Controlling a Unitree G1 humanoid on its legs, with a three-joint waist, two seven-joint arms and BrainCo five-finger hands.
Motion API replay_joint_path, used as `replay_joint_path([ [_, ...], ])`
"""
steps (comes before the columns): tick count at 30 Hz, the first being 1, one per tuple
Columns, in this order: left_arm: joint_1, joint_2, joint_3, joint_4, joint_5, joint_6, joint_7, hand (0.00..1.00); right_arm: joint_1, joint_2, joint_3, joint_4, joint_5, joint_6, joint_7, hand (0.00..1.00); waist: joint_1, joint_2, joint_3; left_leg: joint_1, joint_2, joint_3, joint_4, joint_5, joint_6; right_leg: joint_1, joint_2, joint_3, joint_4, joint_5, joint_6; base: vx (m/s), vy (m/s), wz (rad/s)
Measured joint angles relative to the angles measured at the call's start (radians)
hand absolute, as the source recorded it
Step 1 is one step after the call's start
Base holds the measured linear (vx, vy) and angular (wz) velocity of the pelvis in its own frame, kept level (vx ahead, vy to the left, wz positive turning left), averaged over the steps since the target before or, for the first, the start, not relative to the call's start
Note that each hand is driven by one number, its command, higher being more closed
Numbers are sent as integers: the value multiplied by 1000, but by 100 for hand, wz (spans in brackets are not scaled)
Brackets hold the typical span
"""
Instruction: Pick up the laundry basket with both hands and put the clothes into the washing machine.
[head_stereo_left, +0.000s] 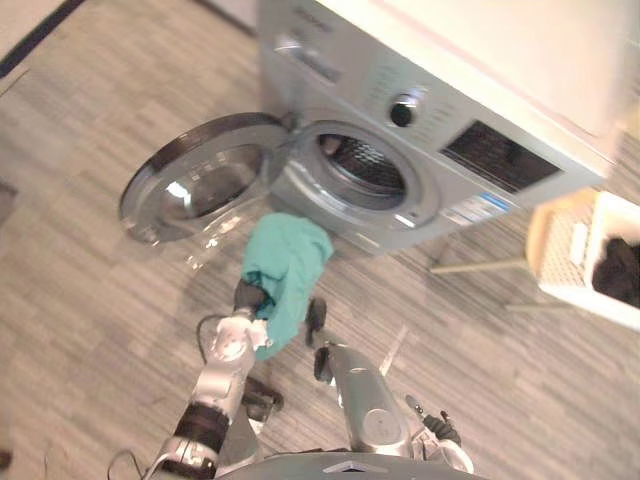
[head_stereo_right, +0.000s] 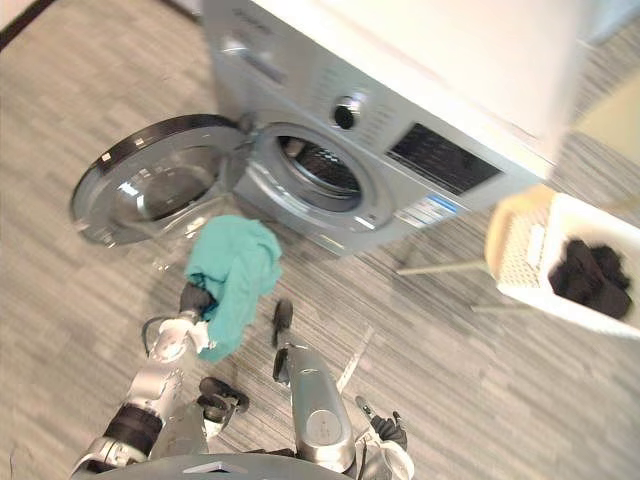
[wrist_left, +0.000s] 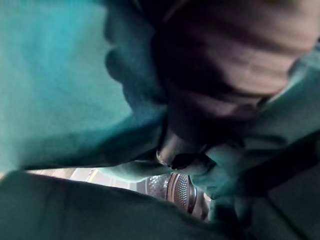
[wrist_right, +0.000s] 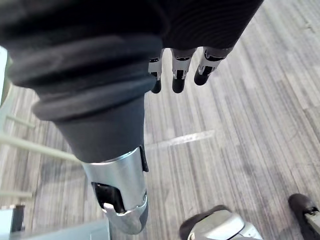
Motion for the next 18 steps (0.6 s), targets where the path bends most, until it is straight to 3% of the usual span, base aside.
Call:
replay_joint_path([
  [2,19,3,21,-7,0,9,-14,100,2,-1,10,10,-6,0,1,0,4,-20,-15,32,14,92,85,-2,-2,38,3,-45,-43,-36,-34,178,-115,-163],
  [3,24,-2,40,-8,0,13,-19,100,2,-6,18,10,-7,1,2,0,6,-16,-18,49,95,142,267,3,2,73,52,-36,-125,-20,-60,195,-117,-152],
  [4,26,-1,43,-9,0,14,-21,100,3,-8,32,12,-7,0,2,0,12,-18,-22,44,141,154,338,-24,-32,90,64,-14,-156,-20,-62,153,-58,-183],
  [5,18,-5,38,-12,1,15,-34,100,3,-10,44,17,-10,1,5,0,14,-17,-32,42,177,190,303,-69,-78,97,102,50,-195,-20,-61,16,30,-136],
  [6,14,-7,39,-18,2,14,-38,100,3,-17,41,19,-9,1,13,0,14,-5,-36,56,215,227,249,-36,-58,101,135,70,-197,-23,-60,25,65,-144],
  [8,13,-6,35,0,1,21,-45,100,32,-22,51,-6,-19,5,24,0,1,-10,-39,150,298,248,353,-32,-50,171,184,90,-204,-51,-48,67,30,-80],
  [9,34,-17,29,-1,1,24,-55,100,62,-19,61,-17,-32,4,37,0,10,-10,-39,228,345,284,431,2,4,230,209,97,-211,-54,-51,119,-21,-66],
  [10,61,-19,29,-3,0,25,-56,100,84,-27,93,-27,-47,4,44,0,29,-15,-47,281,387,289,510,68,111,289,224,132,-226,-61,-61,139,-32,-82],
  [11,82,-19,29,-3,-1,26,-56,100,93,-33,106,-33,-48,5,46,0,37,-24,-58,291,406,268,550,115,172,314,229,157,-238,-64,-64,132,-10,-99],
  [12,126,-16,28,-3,-9,27,-57,100,115,-40,140,-58,-51,4,58,0,49,-25,-82,237,432,125,635,215,254,351,232,211,-264,-70,-74,108,34,-91],
  [13,154,-10,27,-2,-12,30,-57,100,113,-43,161,-72,-69,4,66,0,61,-25,-96,112,398,-97,696,119,166,362,227,265,-278,-74,-77,112,119,-134],
  [14,171,-9,20,-3,-23,31,-58,100,101,-59,176,-70,-77,4,83,0,87,-16,-101,-17,311,-278,716,27,127,363,220,327,-279,-85,-90,110,226,-143],
  [15,212,-3,12,-3,-30,31,-58,100,101,-65,182,-68,-78,4,89,0,101,-12,-102,-84,258,-351,686,-26,89,394,219,368,-284,-88,-85,82,190,-120],
  [16,227,1,9,-3,-33,31,-58,100,103,-65,184,-64,-78,5,88,0,102,-12,-101,-104,239,-363,656,-37,78,406,216,377,-288,-94,-78,71,179,-64],
  [18,244,3,-9,-3,-46,32,-64,100,109,-76,194,-59,-78,6,89,0,100,-6,-101,-194,140,-393,451,-39,43,429,189,391,-282,-121,-49,60,220,-13],
])
